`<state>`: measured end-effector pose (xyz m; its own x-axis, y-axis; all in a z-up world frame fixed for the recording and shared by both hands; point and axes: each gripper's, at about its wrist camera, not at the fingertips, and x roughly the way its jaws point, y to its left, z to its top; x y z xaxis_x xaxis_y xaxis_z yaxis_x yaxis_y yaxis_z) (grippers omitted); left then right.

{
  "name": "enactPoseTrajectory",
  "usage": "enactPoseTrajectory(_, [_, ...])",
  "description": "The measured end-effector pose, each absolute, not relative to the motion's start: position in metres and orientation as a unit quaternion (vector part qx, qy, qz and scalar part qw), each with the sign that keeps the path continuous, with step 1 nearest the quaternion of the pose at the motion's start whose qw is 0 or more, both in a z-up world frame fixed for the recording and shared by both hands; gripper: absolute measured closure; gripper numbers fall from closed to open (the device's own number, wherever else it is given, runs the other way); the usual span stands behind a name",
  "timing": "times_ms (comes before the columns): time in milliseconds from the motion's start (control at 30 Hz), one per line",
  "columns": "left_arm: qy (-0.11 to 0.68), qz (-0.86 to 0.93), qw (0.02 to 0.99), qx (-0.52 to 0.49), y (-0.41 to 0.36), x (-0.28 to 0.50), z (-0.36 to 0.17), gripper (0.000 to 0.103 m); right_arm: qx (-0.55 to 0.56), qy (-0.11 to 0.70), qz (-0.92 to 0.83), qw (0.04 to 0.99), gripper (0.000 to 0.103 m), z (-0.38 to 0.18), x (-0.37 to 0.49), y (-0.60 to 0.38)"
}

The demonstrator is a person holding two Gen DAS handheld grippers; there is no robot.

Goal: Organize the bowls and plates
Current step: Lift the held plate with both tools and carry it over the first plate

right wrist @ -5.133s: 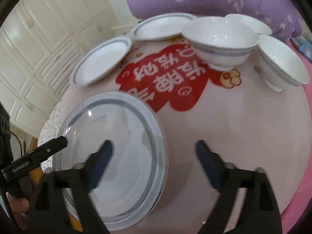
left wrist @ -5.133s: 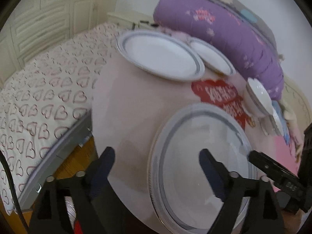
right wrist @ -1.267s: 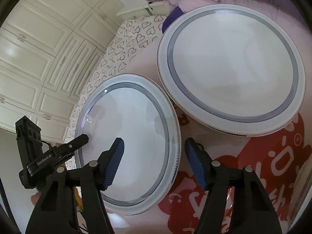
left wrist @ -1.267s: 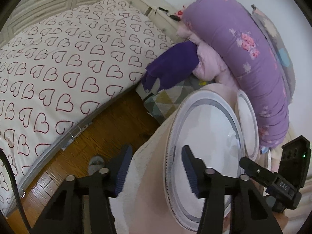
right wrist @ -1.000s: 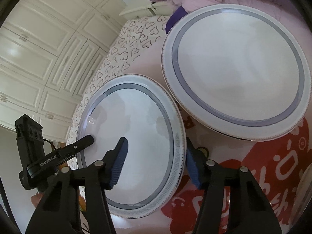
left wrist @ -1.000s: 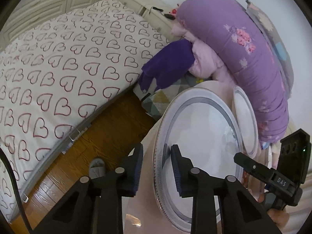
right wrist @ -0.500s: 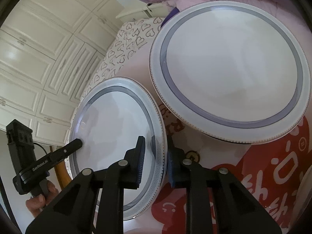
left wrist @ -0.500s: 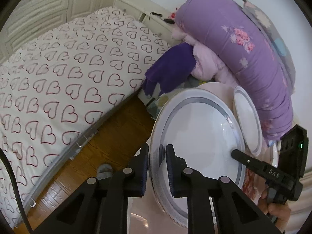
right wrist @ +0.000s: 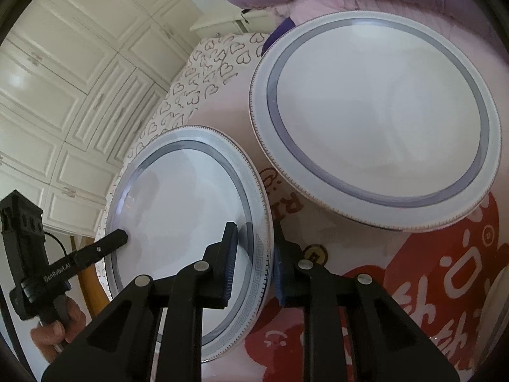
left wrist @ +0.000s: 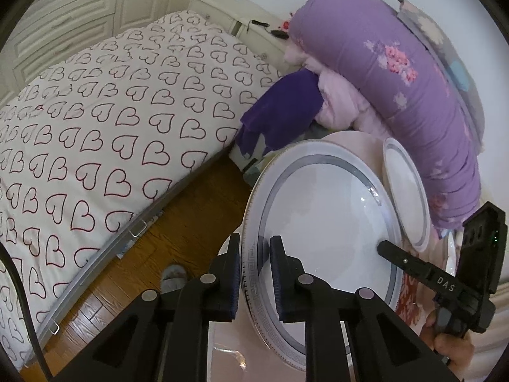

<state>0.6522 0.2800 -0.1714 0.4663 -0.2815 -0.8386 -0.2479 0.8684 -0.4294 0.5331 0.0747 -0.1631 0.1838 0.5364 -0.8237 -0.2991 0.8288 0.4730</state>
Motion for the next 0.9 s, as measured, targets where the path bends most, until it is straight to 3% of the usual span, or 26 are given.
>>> enactPoseTrajectory(900, [0.465,-0.006,0.847,-0.257,0.263,0.570,-0.121,0.090,0.084,0.531,0.290,0.792,0.083,-0.128,0.485,0.057])
